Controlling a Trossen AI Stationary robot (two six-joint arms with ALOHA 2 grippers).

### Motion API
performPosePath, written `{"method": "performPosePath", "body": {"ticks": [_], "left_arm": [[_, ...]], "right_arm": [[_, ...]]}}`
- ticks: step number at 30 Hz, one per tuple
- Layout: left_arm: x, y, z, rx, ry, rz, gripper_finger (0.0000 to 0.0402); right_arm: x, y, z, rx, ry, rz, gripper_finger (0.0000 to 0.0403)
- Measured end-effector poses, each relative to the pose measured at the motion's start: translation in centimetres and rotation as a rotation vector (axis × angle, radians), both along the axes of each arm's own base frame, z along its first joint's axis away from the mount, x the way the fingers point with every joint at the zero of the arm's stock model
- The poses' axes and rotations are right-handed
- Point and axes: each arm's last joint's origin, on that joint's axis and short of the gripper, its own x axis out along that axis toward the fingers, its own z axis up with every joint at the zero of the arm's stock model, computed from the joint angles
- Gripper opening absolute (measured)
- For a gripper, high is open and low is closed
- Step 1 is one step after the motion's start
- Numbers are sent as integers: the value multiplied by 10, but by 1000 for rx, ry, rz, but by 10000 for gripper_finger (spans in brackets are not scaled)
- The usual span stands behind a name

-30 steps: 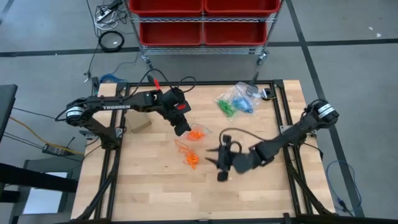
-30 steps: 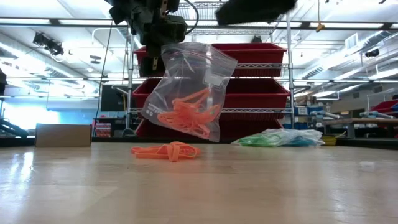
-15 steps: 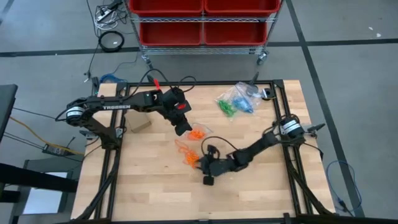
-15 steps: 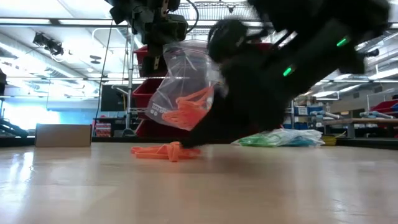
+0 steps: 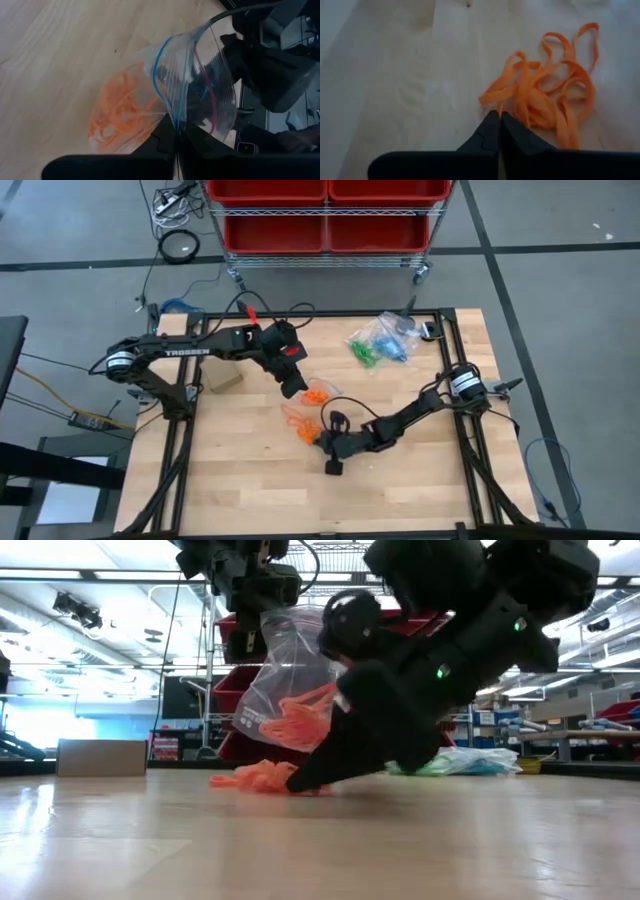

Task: Sort rubber bands
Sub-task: Put the orange rubber band into the transparent zip bag

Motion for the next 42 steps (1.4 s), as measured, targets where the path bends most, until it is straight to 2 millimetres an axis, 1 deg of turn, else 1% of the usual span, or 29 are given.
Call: {"method": "performPosePath", "body": {"ticks": [3, 5, 8, 12, 14, 15, 18, 19, 22, 25, 27, 29, 31, 33, 37, 42], "left_arm": [[0, 0, 0, -4, 3, -2, 17], [0, 0, 0, -6, 4, -4, 17], [0, 0, 0, -8, 3, -2, 17], [0, 0, 0, -7, -2, -2, 17], [0, 0, 0, -12, 0, 3, 17], [0, 0, 0, -19, 3, 10, 17], [0, 0, 0, -25, 6, 15, 17], [0, 0, 0, -25, 7, 15, 17], [0, 0, 0, -26, 6, 15, 17], [0, 0, 0, -26, 7, 15, 17], [0, 0, 0, -28, 5, 13, 17], [0, 0, 0, -28, 5, 13, 17], [0, 0, 0, -27, 5, 12, 17], [0, 0, 0, -27, 5, 13, 17], [1, 0, 1, -24, -6, 12, 17], [1, 0, 1, -23, -8, 12, 17]], "right_arm": [[-4, 5, 16, 21, -1, 45, 1], [-9, 9, 35, 45, -15, 92, 0], [-19, 10, 73, 42, -54, 125, 0], [-41, 3, 123, -59, -123, 31, 0], [-50, -4, 139, -60, -121, 15, 0], [-53, -8, 144, -28, -109, 27, 0], [-57, -15, 150, 89, -76, 89, 0], [-57, -16, 151, 100, -75, 102, 0], [-59, -15, 150, 60, -74, 45, 0], [-58, -14, 147, 81, -55, 82, 0], [-58, -17, 146, 48, -54, 18, 0], [-60, -19, 141, 21, -9, -23, 0], [-59, -19, 140, 69, 4, 33, 0], [-55, -16, 146, 101, -63, 89, 0], [-51, -10, 159, 67, -193, 138, 0], [-45, -22, 164, 5, -249, 84, 0]]}}
